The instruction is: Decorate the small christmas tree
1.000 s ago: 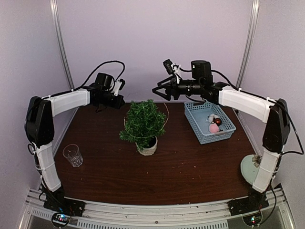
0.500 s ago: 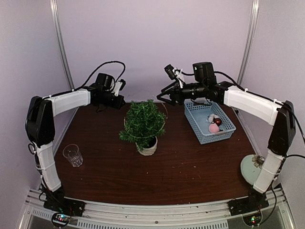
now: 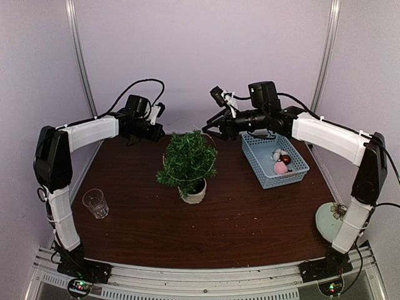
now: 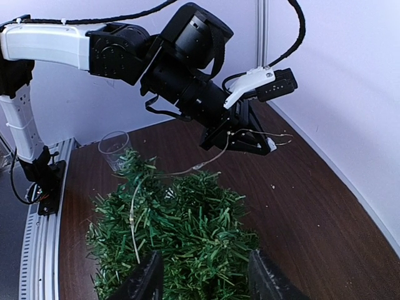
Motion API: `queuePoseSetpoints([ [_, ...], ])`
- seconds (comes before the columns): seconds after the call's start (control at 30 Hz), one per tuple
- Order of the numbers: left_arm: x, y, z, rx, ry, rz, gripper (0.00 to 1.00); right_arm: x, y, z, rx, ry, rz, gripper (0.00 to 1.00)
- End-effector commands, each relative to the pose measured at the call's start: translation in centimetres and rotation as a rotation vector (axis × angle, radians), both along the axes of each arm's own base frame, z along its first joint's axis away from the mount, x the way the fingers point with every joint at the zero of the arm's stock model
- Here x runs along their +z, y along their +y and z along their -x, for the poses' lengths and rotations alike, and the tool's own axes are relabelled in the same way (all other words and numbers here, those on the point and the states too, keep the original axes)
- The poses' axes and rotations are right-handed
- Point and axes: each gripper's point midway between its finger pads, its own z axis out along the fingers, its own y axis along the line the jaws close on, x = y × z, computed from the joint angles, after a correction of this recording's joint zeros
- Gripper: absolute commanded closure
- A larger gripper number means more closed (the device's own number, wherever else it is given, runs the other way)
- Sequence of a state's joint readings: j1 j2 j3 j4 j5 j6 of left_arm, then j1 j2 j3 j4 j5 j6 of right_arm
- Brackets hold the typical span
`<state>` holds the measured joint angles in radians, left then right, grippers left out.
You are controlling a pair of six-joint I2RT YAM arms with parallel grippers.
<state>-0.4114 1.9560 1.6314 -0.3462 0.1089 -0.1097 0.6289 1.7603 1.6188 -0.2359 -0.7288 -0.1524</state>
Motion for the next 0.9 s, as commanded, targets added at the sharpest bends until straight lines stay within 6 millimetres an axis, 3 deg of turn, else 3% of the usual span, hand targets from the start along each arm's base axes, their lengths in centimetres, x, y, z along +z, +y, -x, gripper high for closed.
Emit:
queuePoseSetpoints([
  [0.0,0.7,-0.6,-0.7,-0.02,-0.031,0.008,1.0,4.5,-1.1,-0.6,-0.096,-0.126,-0.042,0.53],
  [0.13,0.6,-0.7,-0.7,-0.021,-0.029,0.008,1.0,5.7,-1.6,-1.0,-0.135,-0.155,-0.037,0.53],
  [0.3,0.6,-0.9,-0.7,-0.025,-0.028,0.007,1.0,7.2,-1.2,0.5,-0.092,-0.151,-0.089,0.53],
  [0.4,0.7,-1.0,-0.7,-0.026,-0.032,0.007,1.0,6.8,-0.2,1.6,-0.052,-0.151,-0.06,0.53],
  [0.57,0.9,-1.3,-0.6,-0.029,-0.034,0.009,1.0,5.5,1.0,1.9,-0.039,-0.147,0.009,0.53],
  [0.87,1.0,-1.5,-0.6,-0.034,-0.036,0.008,1.0,3.8,0.9,-0.4,-0.143,-0.155,0.09,0.55],
])
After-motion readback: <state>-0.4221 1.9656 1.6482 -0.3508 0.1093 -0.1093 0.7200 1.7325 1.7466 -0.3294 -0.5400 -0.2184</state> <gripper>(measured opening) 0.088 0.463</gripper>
